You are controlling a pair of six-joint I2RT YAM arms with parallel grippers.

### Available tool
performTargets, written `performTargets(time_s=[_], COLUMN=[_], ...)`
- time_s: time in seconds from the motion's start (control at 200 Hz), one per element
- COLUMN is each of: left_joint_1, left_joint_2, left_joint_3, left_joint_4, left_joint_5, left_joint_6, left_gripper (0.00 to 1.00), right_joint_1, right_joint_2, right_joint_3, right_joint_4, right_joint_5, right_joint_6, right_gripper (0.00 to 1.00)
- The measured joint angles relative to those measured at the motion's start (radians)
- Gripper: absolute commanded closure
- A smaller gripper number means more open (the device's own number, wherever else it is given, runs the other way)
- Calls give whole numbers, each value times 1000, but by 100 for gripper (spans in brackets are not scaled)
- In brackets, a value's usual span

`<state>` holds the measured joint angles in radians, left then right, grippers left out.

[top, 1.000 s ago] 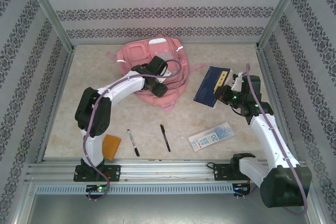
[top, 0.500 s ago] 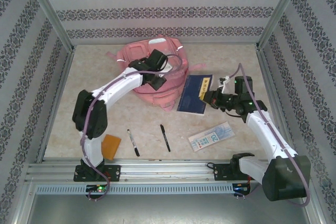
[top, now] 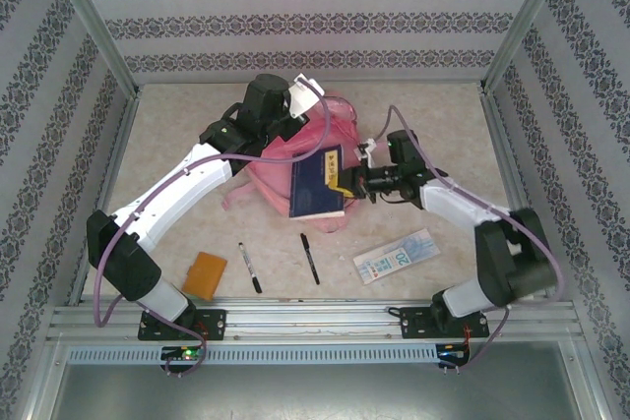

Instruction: Pack the student bag

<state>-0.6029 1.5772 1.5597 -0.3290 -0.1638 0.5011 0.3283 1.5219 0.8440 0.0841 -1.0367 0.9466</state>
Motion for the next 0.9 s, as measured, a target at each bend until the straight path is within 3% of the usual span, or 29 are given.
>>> performTargets(time_s=[0.34,0.645,0.899], left_joint_1=[1,1,1], left_joint_2=[-8,-37,-45], left_joint_3=[-76,-116,-130], left_joint_4=[59,94,114], left_joint_5=[124,146,153], left_joint_6=[7,-9,-11], left_gripper=[100,100,100], right_joint_1=[38,59,83], right_joint_2=[328,478,582], right_joint_3=[124,205,357], right_joint_4=[366,499,528], right_joint_5=[96,340,370], right_joint_6=[211,308,361], right_gripper=[100,100,97])
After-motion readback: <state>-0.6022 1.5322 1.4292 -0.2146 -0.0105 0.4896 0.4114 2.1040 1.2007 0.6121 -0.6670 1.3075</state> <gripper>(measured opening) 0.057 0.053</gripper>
